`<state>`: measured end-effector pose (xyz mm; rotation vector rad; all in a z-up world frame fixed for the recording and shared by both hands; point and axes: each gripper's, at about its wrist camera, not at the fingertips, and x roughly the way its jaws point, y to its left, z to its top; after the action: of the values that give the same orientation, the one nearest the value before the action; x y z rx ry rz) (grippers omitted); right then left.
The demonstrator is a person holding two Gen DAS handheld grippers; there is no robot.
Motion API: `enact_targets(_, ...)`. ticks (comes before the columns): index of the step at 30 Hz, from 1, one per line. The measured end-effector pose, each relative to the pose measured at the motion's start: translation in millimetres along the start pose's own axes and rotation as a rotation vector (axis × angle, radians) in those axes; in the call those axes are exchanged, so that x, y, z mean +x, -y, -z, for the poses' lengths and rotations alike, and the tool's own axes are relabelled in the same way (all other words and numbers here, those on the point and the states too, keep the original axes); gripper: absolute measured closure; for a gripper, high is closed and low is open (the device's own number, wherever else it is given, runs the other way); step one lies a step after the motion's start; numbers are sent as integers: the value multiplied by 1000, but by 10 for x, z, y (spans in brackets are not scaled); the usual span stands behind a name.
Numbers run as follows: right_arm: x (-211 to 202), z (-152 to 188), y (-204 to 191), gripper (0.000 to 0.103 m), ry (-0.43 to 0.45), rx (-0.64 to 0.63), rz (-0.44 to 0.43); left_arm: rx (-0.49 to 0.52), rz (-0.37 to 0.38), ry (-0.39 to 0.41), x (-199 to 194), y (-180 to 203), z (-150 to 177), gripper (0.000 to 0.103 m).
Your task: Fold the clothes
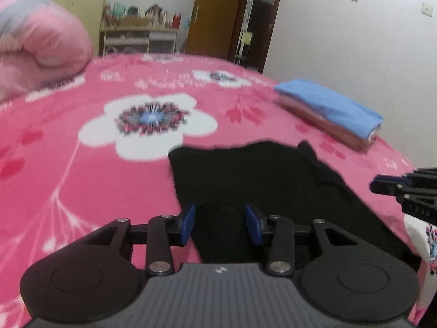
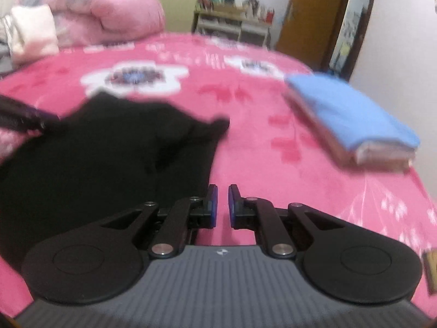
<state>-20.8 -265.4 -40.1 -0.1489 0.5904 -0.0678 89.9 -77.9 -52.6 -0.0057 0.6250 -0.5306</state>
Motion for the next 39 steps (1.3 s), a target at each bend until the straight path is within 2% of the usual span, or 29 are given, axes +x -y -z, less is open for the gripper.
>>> enact_targets(2,30,-145,-61,97,48,15,-81,13,19,11,54,38,-66,61)
enact_targets(4,135,-223,-176,97,65,0,-175,30,7,-3,177,70,-91,61)
enact_targets(7,380,-191,-313,97,12,-65,-197,12,-8,-13,262,10,-70,61)
enact_targets(8,399,-160,-226,95,-2,-36,-166,2,-10,-16,278,-17,-63,61)
enact_targets(9,416,-128,-134,90,-16,-6,-134,-7,-12,-18,293,-44,-56,61)
enact_targets(12,467,-33,142,88,-59,86,-38,-36,-18,-26,339,-125,-33,61)
enact_targets(15,412,-83,298,88,-25,150,-51,-51,-21,-29,366,-168,-23,60)
enact_targets(17,396,-137,332,88,5,192,-93,-54,-18,-29,368,-175,-21,60)
enact_targets(20,537,-250,340,88,58,248,-243,-59,-22,-29,368,-182,-23,59)
enact_targets(22,717,-292,307,88,58,235,-307,-55,-41,-23,356,-182,-49,59)
enact_targets(24,811,-280,340,88,43,248,-302,-47,-67,-11,328,-184,-85,59)
enact_targets(25,842,-253,413,88,43,295,-300,-42,-77,7,294,-186,-118,59)
enact_targets(27,902,-198,565,88,45,393,-297,-36,-51,37,246,-174,-214,57)
enact_targets(29,931,-136,734,87,66,493,-344,0,-4,44,283,-82,-346,52)
enact_targets(31,958,-99,855,86,78,569,-402,58,12,43,378,56,-465,52)
enact_targets(33,979,-110,886,85,87,591,-462,110,14,33,521,181,-549,52)
enact_targets(36,1047,-178,880,83,61,583,-560,126,-4,7,755,246,-575,53)
enact_targets(39,1151,-289,849,82,17,534,-577,108,-26,-31,923,229,-521,53)
